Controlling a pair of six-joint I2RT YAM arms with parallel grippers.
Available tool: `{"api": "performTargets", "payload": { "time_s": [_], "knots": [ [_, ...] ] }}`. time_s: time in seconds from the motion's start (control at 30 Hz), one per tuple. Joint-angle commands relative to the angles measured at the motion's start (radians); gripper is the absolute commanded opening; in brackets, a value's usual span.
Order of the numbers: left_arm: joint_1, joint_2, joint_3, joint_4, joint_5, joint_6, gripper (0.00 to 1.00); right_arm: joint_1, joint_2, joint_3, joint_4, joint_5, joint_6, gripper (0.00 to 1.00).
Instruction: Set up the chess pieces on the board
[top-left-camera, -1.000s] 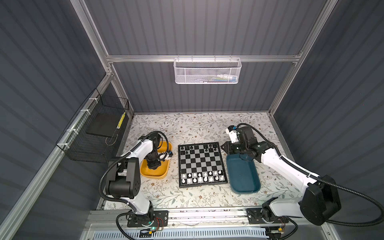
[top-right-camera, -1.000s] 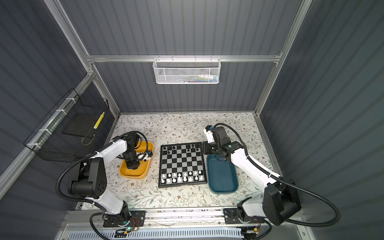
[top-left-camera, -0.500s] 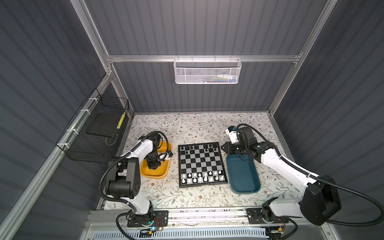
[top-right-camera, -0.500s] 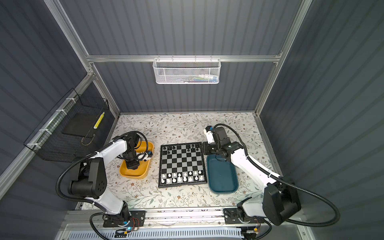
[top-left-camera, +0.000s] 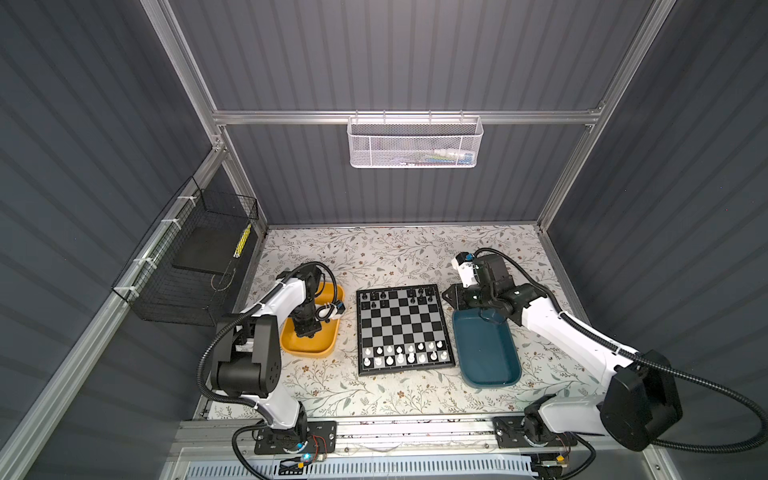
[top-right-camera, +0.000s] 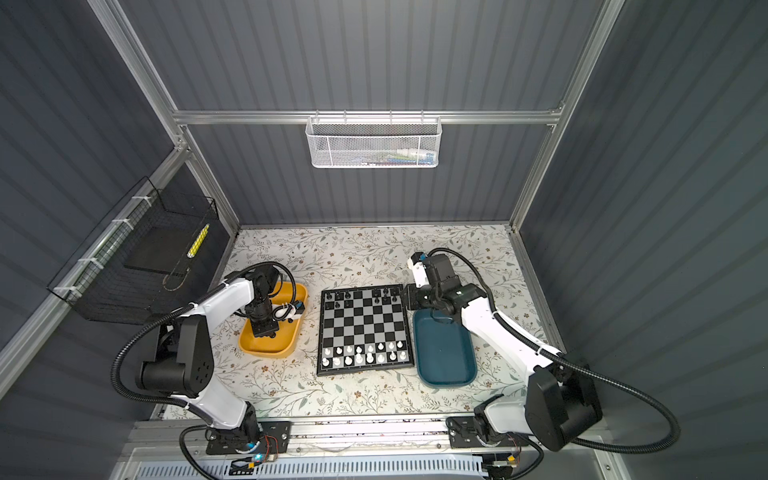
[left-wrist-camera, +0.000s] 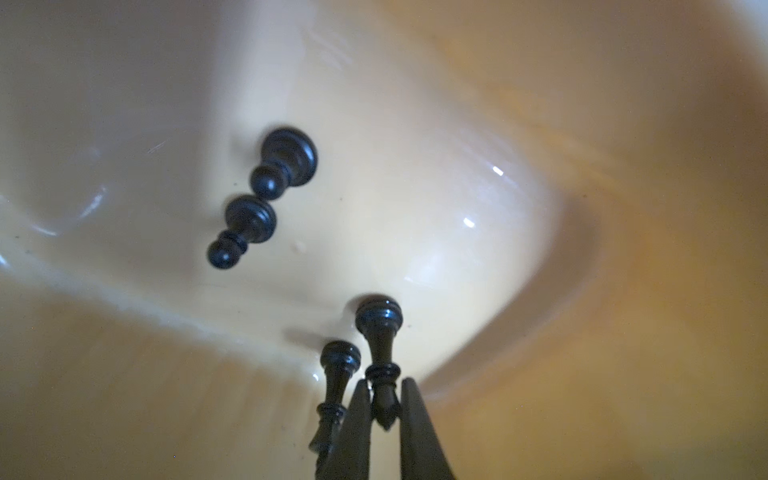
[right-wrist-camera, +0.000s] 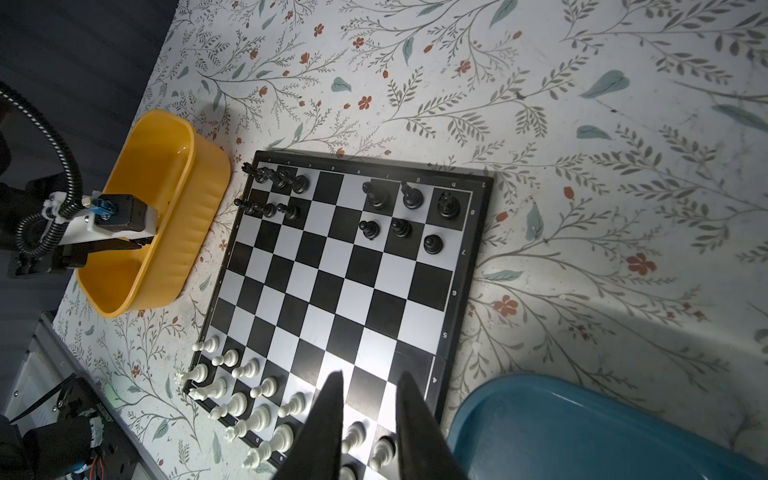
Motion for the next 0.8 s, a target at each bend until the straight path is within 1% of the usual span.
{"api": "performTargets", "payload": {
  "time_s": [0.0,0.57,0.77],
  "knots": [
    [-0.005,-0.009,0.043,-0.044,0.006,-0.003,0.10,-0.001,-0.013,-0.012,0.012,-0.010,-0.001,0.26],
    [-0.013,0.026,0.181,-0.193,0.024,-0.026,0.10,-0.001,0.005,0.002,0.021,-0.028,0.001,0.26],
    [-0.070,0.043,0.254,-0.245,0.012,-0.040,0.10,-0.001,0.005,0.013,0.015,-0.031,-0.001,0.26]
  ]
}}
